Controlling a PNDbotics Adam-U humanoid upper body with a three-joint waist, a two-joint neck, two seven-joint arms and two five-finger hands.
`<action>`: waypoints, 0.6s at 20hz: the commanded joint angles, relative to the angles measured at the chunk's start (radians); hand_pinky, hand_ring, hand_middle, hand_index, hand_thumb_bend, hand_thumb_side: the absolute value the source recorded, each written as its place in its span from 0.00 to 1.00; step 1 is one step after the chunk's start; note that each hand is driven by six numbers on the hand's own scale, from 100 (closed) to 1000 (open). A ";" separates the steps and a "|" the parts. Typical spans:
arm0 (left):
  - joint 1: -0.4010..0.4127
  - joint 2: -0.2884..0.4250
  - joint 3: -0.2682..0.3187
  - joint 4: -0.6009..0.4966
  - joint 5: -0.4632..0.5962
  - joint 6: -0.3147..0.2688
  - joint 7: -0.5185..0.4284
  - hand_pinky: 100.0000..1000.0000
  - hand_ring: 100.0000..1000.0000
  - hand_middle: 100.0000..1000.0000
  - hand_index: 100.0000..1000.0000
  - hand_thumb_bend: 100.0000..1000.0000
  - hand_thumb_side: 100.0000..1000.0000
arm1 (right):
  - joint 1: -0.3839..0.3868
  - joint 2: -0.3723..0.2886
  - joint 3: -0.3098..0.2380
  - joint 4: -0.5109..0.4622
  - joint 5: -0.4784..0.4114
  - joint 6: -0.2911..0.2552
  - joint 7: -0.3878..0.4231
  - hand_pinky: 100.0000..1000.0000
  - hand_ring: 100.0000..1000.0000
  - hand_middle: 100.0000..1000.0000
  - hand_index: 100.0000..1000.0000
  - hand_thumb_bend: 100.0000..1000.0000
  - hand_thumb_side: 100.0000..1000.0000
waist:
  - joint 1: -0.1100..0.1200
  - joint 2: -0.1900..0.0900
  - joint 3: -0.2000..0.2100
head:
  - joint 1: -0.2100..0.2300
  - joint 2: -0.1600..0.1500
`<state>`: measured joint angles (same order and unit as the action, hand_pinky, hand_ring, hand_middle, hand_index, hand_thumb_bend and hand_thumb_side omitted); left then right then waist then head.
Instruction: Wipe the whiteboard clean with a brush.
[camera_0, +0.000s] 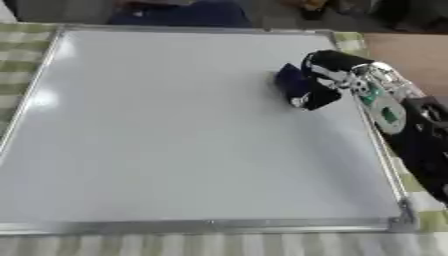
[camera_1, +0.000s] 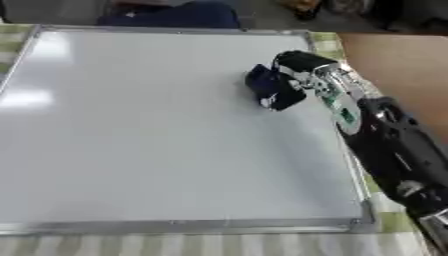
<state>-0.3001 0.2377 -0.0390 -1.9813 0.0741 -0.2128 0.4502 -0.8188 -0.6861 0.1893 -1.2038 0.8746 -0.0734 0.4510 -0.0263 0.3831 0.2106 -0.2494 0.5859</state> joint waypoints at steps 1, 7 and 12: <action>-0.009 0.020 -0.002 -0.019 0.002 -0.001 -0.006 0.58 0.79 0.77 0.58 0.12 1.00 | -0.018 -0.026 -0.003 -0.001 0.009 0.004 -0.009 0.66 0.74 0.40 0.10 0.06 0.39 | 0.001 -0.020 0.001 | -0.002 -0.013; -0.008 0.020 -0.001 -0.019 0.003 0.000 -0.007 0.58 0.79 0.77 0.58 0.12 1.00 | -0.016 -0.025 0.001 -0.002 -0.005 -0.001 -0.010 0.66 0.72 0.35 0.10 0.06 0.34 | 0.000 -0.020 0.002 | -0.002 -0.012; -0.009 0.021 -0.001 -0.019 0.002 0.000 -0.008 0.58 0.79 0.77 0.58 0.12 1.00 | -0.016 -0.025 0.010 -0.013 -0.031 -0.012 0.012 0.65 0.70 0.33 0.10 0.04 0.32 | -0.001 -0.019 0.005 | -0.002 -0.009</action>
<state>-0.3001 0.2378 -0.0391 -1.9813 0.0742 -0.2128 0.4461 -0.8225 -0.6864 0.1976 -1.2041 0.8573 -0.0821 0.4552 -0.0294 0.3831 0.2130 -0.2495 0.5859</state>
